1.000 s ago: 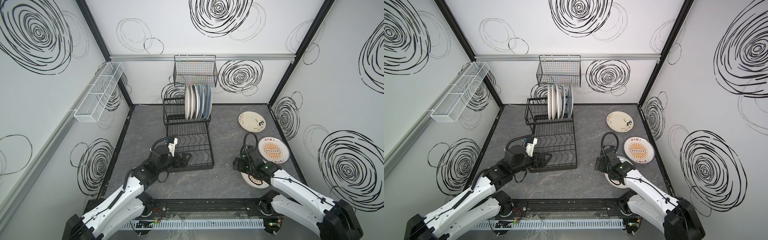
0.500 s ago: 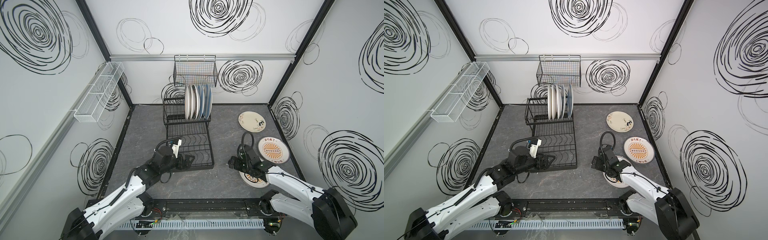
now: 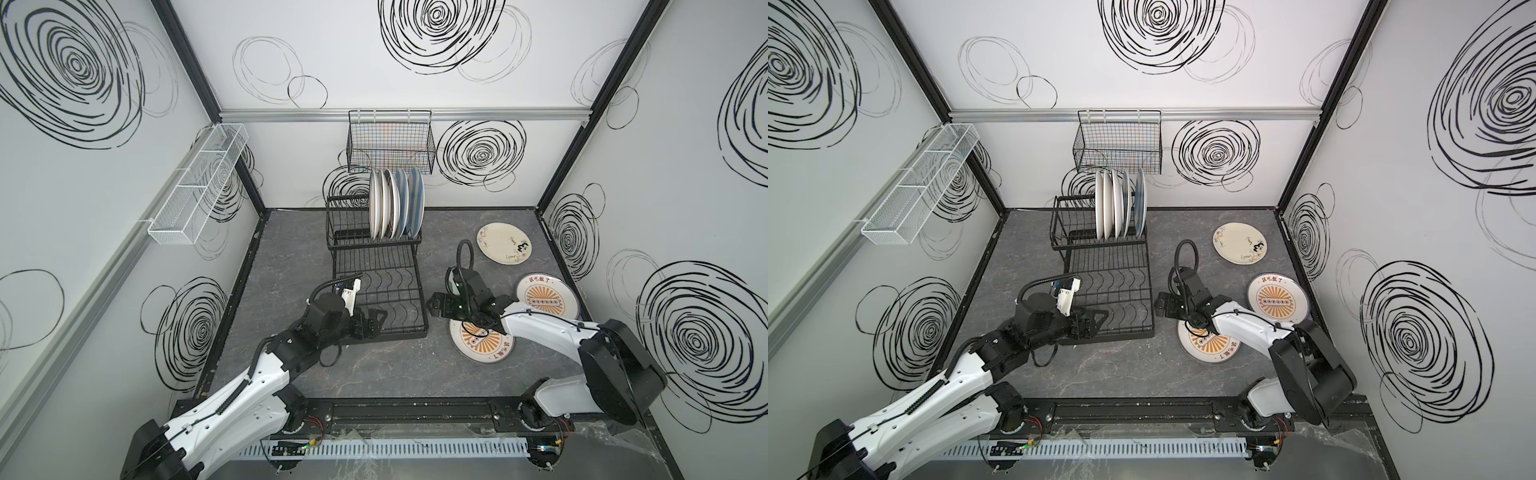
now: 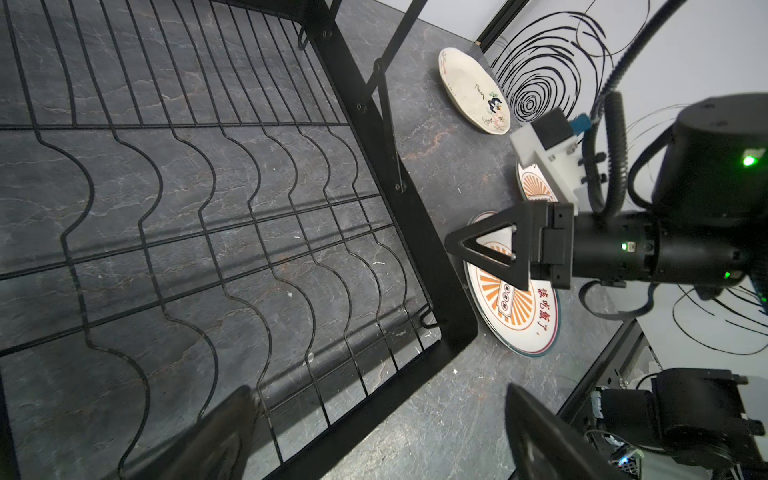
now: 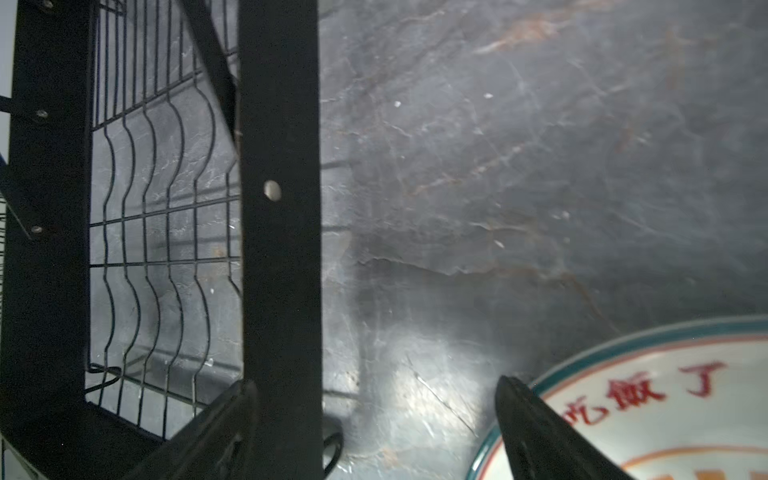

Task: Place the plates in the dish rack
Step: 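Grasp the rim of the orange-sunburst plate nearest the rack with the right gripper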

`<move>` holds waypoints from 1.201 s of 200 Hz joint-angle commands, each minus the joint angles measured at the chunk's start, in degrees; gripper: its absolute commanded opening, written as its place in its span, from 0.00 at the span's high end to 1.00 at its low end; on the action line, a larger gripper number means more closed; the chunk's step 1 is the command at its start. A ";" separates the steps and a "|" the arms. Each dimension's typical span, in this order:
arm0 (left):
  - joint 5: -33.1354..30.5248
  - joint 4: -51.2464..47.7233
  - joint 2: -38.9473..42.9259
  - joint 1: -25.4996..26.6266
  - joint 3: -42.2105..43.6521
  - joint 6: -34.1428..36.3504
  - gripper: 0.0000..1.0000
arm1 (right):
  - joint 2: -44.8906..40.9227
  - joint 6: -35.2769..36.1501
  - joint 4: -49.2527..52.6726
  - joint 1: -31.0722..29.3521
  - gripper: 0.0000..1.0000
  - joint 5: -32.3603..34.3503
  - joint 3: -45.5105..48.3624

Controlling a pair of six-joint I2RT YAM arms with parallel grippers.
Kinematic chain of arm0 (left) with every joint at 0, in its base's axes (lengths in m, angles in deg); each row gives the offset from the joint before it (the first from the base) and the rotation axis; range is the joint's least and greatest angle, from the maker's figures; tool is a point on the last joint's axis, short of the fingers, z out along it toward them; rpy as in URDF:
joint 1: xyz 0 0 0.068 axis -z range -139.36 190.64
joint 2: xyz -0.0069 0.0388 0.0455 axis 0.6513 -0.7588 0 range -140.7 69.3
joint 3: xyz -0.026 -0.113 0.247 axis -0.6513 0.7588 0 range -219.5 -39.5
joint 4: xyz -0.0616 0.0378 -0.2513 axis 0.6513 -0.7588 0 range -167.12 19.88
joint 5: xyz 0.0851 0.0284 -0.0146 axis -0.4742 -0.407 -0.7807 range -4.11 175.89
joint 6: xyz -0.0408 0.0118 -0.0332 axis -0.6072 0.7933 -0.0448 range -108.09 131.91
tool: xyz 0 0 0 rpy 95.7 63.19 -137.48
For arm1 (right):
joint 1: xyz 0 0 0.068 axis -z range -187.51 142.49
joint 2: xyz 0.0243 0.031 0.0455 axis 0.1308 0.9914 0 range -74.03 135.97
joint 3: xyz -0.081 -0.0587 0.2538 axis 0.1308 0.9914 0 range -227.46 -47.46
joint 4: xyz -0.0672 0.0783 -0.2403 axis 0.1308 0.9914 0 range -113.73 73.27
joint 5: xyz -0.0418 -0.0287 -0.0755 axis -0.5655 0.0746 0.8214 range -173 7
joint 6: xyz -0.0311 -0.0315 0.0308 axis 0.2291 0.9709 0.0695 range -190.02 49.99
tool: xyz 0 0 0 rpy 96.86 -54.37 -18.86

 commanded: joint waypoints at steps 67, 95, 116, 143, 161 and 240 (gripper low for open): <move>1.59 0.75 1.46 -4.35 -0.82 1.76 0.04 | -13.36 1.64 21.55 5.81 0.07 8.33 -3.08; 2.54 0.98 1.20 -4.95 -0.42 1.99 0.04 | -24.74 -2.17 28.67 8.80 0.08 14.61 4.84; 3.63 2.13 0.89 -5.42 0.14 1.34 0.04 | -31.35 -6.54 33.29 11.82 0.10 18.43 8.14; 4.99 2.83 -0.27 -6.13 0.01 1.24 0.04 | -35.20 -7.78 37.21 15.56 0.09 19.58 9.58; 6.28 3.08 -1.40 -6.85 -0.40 1.70 0.04 | -35.94 -7.03 36.78 17.35 0.09 18.34 11.43; 6.79 2.05 -0.74 -7.80 -0.87 2.50 0.04 | -32.89 -3.94 27.10 25.14 0.08 6.78 15.56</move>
